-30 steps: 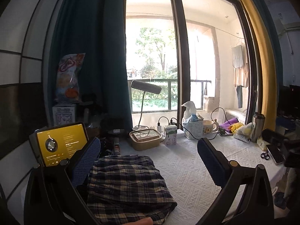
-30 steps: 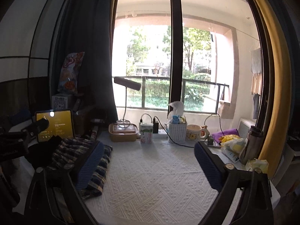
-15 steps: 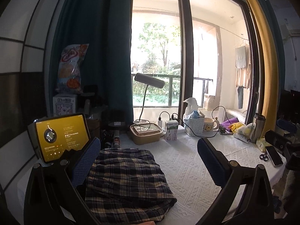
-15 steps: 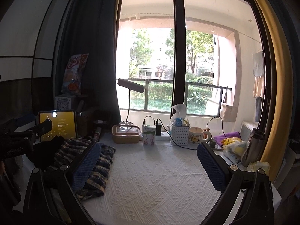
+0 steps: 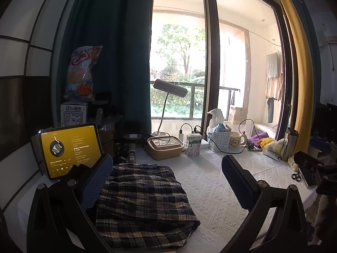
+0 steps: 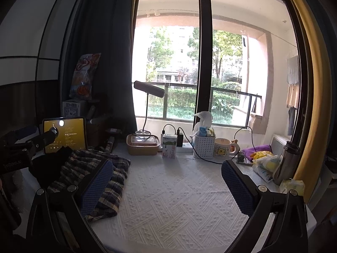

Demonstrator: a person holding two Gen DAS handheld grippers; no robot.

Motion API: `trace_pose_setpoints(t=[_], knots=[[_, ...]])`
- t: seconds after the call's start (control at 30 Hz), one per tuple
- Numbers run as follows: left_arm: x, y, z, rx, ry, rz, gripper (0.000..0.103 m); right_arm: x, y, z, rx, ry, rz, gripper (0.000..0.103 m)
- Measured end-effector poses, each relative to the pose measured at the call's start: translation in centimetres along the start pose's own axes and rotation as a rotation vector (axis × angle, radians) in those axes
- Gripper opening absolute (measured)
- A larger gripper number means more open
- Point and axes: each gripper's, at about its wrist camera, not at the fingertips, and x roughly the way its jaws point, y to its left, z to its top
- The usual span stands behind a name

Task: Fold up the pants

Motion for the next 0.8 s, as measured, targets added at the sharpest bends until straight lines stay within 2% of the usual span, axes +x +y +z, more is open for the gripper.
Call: trace_pose_setpoints(t=[0.8], knots=[[-0.2, -0.05, 0.03, -0.001, -0.006, 0.004, 0.102, -0.08, 0.32, 0.12, -0.001, 0.001, 0.0, 0.103]])
